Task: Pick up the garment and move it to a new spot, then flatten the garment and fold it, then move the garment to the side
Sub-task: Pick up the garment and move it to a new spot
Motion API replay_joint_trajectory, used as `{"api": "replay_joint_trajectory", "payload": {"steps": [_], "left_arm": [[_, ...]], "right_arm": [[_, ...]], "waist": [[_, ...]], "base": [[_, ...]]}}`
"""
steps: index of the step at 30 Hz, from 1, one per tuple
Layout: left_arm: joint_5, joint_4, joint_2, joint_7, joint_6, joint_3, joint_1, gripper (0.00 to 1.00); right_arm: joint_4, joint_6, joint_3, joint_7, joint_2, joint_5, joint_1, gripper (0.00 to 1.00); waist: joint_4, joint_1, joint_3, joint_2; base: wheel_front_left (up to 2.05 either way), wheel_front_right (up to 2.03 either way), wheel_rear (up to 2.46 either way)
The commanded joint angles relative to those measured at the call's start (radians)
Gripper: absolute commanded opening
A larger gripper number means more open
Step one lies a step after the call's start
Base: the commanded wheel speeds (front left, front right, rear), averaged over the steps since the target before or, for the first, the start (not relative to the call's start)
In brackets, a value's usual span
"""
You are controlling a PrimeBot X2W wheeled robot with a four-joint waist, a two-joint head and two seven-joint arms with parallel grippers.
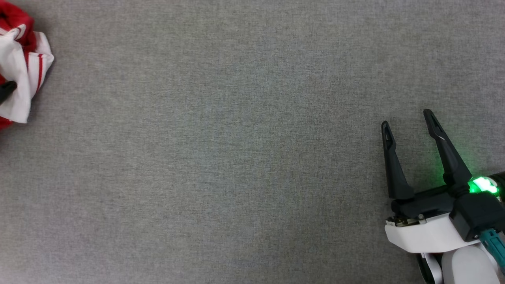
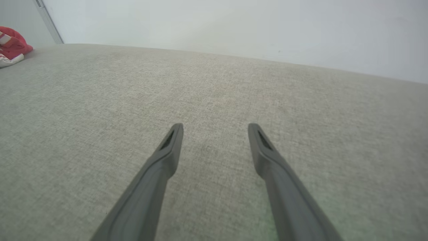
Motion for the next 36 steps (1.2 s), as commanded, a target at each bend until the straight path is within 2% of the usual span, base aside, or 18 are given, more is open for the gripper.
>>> {"api": "replay_joint_trajectory", "payload": {"steps": [1, 5, 10, 16, 24, 26, 28, 36], "left_arm": [[-0.003, 0.011, 0.010, -0.011, 0.002, -0.019, -0.016, 0.02], [-0.006, 0.021, 0.010, -0.041, 0.002, -0.045, -0.013, 0.00], [0.015, 0.055, 0.024, -0.137, 0.002, -0.066, -0.046, 0.00], [0.064, 0.069, 0.053, -0.267, 0.002, -0.104, -0.077, 0.00], [0.150, 0.016, 0.080, -0.431, 0.002, -0.161, -0.122, 0.00], [0.201, -0.024, 0.070, -0.502, 0.002, -0.180, -0.151, 0.00], [0.224, -0.046, 0.058, -0.530, 0.002, -0.187, -0.164, 0.00], [0.305, -0.154, -0.007, -0.593, 0.024, -0.203, -0.221, 0.00]], "right_arm": [[0.004, 0.000, 0.001, -0.002, -0.001, 0.007, -0.014, 1.00], [0.011, 0.000, 0.003, -0.002, -0.001, 0.008, -0.019, 1.00], [0.030, 0.000, 0.016, -0.002, -0.001, 0.014, -0.016, 1.00], [0.071, 0.000, 0.041, -0.002, -0.001, 0.033, -0.002, 1.00], [0.120, 0.000, 0.060, -0.002, -0.001, 0.080, 0.037, 1.00], [0.132, 0.000, 0.060, -0.002, -0.001, 0.096, 0.049, 1.00], [0.137, 0.000, 0.061, -0.002, -0.001, 0.103, 0.057, 1.00], [0.139, 0.000, 0.051, -0.002, -0.001, 0.125, 0.067, 1.00]], "waist": [[-0.007, -0.0003, 0.007, 0.0000], [-0.008, -0.0003, 0.000, 0.0000], [-0.007, -0.0003, -0.046, 0.0000], [-0.017, -0.0003, -0.162, 0.0000], [-0.045, -0.0003, -0.333, 0.0000], [-0.062, -0.0003, -0.393, 0.0000], [-0.072, -0.0003, -0.418, 0.0000], [-0.130, -0.0003, -0.465, 0.0000]], "base": [[0.00, 0.00, 0.00], [0.00, 0.00, 0.00], [0.00, 0.00, 0.00], [0.00, 0.00, 0.00], [0.00, 0.00, 0.00], [0.00, 0.00, 0.00], [0.00, 0.00, 0.00], [0.00, 0.00, 0.00]]}}
